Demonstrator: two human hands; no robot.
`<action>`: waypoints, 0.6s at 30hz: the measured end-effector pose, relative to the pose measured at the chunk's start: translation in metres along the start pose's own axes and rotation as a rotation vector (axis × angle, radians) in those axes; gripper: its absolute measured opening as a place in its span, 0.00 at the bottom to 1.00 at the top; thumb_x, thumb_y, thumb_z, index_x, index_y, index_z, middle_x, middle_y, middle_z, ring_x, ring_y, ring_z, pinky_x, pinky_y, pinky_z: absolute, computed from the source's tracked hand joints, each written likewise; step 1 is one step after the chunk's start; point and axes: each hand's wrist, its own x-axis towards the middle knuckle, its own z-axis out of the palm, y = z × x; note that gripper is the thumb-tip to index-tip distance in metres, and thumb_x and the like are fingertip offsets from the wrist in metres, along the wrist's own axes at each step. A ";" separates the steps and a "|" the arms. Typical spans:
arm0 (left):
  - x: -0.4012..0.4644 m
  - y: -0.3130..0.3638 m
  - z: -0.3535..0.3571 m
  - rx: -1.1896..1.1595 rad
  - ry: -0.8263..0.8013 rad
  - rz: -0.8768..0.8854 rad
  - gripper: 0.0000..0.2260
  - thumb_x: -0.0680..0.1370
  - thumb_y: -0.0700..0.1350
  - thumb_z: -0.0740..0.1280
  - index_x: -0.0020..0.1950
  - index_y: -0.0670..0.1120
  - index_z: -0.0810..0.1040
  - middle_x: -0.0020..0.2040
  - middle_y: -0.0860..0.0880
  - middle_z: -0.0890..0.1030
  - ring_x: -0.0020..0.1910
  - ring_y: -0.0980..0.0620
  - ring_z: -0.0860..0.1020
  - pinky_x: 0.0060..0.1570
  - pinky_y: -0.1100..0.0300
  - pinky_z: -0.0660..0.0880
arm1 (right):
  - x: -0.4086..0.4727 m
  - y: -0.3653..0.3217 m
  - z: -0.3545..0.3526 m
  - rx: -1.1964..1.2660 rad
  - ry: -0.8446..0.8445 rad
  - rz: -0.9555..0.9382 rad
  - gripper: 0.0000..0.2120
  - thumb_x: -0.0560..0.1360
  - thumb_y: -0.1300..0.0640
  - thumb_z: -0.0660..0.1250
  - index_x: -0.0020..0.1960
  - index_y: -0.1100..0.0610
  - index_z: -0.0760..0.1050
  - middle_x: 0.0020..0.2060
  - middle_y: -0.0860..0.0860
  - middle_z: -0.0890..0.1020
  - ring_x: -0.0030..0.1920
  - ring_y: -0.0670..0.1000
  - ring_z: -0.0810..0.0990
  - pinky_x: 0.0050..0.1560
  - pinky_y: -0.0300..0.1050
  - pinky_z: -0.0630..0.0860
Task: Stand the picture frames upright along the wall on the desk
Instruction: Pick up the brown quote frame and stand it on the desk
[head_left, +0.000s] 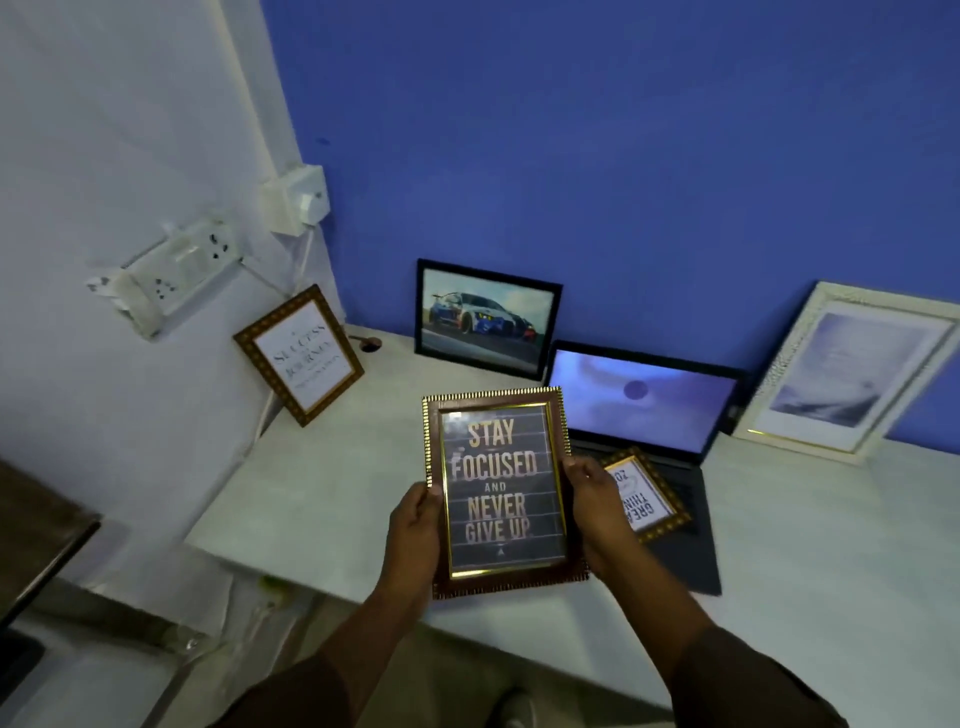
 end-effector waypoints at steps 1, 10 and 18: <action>-0.002 -0.005 0.005 -0.004 -0.046 -0.030 0.16 0.86 0.49 0.58 0.56 0.41 0.80 0.49 0.43 0.88 0.50 0.43 0.87 0.48 0.52 0.83 | -0.005 0.004 -0.009 0.008 0.005 0.009 0.15 0.84 0.50 0.59 0.54 0.61 0.77 0.47 0.61 0.86 0.48 0.62 0.86 0.51 0.61 0.83; -0.029 -0.004 0.113 -0.046 -0.328 -0.300 0.23 0.83 0.62 0.54 0.61 0.51 0.82 0.55 0.45 0.88 0.55 0.43 0.86 0.63 0.42 0.77 | -0.029 0.026 -0.130 0.100 0.199 -0.047 0.16 0.83 0.47 0.59 0.53 0.58 0.78 0.46 0.57 0.88 0.44 0.57 0.88 0.49 0.60 0.84; -0.022 -0.007 0.248 -0.113 -0.399 -0.344 0.32 0.76 0.71 0.61 0.69 0.50 0.78 0.57 0.42 0.87 0.55 0.40 0.86 0.59 0.40 0.80 | -0.008 0.040 -0.252 0.125 0.294 -0.053 0.16 0.84 0.45 0.55 0.56 0.55 0.76 0.50 0.54 0.86 0.49 0.57 0.87 0.54 0.59 0.83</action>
